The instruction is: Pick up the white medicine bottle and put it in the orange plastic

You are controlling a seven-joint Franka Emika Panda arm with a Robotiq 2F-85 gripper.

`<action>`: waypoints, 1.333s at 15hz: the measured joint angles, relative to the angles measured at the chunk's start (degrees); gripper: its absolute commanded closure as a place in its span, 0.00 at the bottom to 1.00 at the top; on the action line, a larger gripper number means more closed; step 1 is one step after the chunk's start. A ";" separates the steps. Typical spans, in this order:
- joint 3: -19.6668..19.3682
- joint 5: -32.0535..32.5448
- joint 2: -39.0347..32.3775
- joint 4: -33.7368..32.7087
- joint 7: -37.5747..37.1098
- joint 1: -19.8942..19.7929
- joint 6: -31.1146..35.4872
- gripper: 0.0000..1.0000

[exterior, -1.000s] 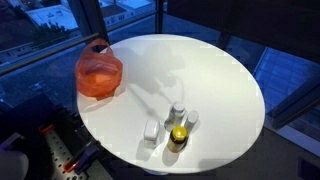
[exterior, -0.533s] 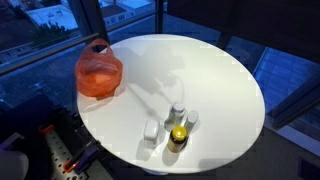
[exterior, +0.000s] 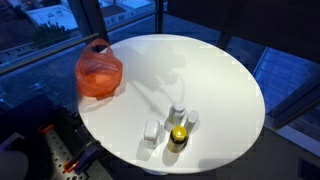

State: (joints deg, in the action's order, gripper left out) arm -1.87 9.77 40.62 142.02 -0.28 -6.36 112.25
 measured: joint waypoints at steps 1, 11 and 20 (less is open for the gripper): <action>0.02 0.00 -1.09 -0.17 -0.59 -0.04 0.62 0.00; -3.73 -0.08 -13.03 -1.97 -2.82 -3.12 4.49 0.00; -6.92 -3.74 -26.17 -6.65 -1.80 -3.12 11.72 0.00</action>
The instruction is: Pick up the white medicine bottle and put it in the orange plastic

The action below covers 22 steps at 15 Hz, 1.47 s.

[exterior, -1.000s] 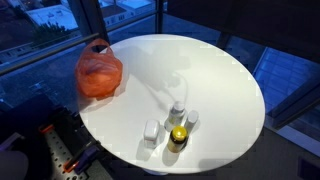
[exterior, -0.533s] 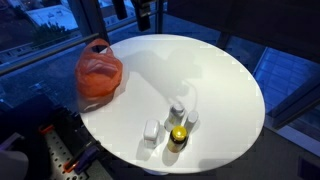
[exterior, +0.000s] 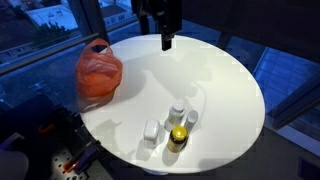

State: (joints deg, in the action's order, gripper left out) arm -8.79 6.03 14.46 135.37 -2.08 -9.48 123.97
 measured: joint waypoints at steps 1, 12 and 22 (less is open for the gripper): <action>-0.16 -0.98 -1.46 -0.79 0.56 0.01 0.11 0.00; -0.90 -7.29 -7.69 -4.85 5.91 0.05 -1.42 0.00; -2.15 -7.29 -16.32 -5.68 5.75 -0.69 1.51 0.00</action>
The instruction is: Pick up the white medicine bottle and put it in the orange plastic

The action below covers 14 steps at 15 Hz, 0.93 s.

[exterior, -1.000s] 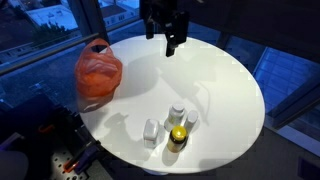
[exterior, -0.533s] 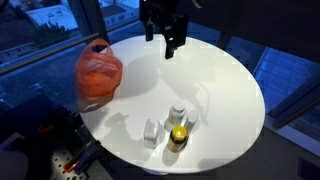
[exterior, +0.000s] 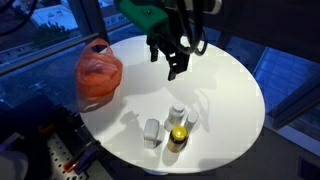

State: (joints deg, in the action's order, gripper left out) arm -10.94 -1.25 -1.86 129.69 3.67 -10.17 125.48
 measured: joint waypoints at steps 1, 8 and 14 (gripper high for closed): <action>-0.12 0.00 -1.13 -0.17 0.00 -0.21 0.89 0.00; -1.12 0.00 -7.83 -1.47 0.00 -1.86 7.75 0.00; -1.69 0.08 -12.83 -2.64 0.00 -2.41 10.93 0.00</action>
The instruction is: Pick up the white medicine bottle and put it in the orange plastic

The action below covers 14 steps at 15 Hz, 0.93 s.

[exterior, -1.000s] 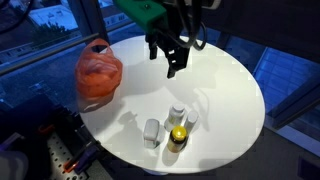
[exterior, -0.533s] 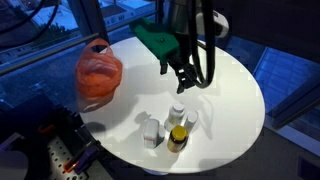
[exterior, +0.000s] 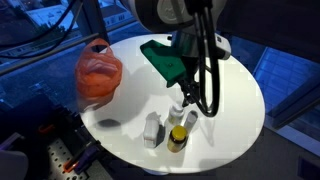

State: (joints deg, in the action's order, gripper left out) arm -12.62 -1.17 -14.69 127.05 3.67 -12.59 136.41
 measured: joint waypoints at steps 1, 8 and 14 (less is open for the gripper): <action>-0.06 0.04 -0.66 -0.15 0.00 -0.06 0.22 0.00; -0.62 1.31 -3.24 -1.12 0.00 -0.17 0.77 0.00; -0.64 1.83 -3.85 -1.20 0.00 -0.17 0.81 0.00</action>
State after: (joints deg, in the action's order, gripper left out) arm -13.26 0.66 -18.54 125.85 3.68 -12.76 137.21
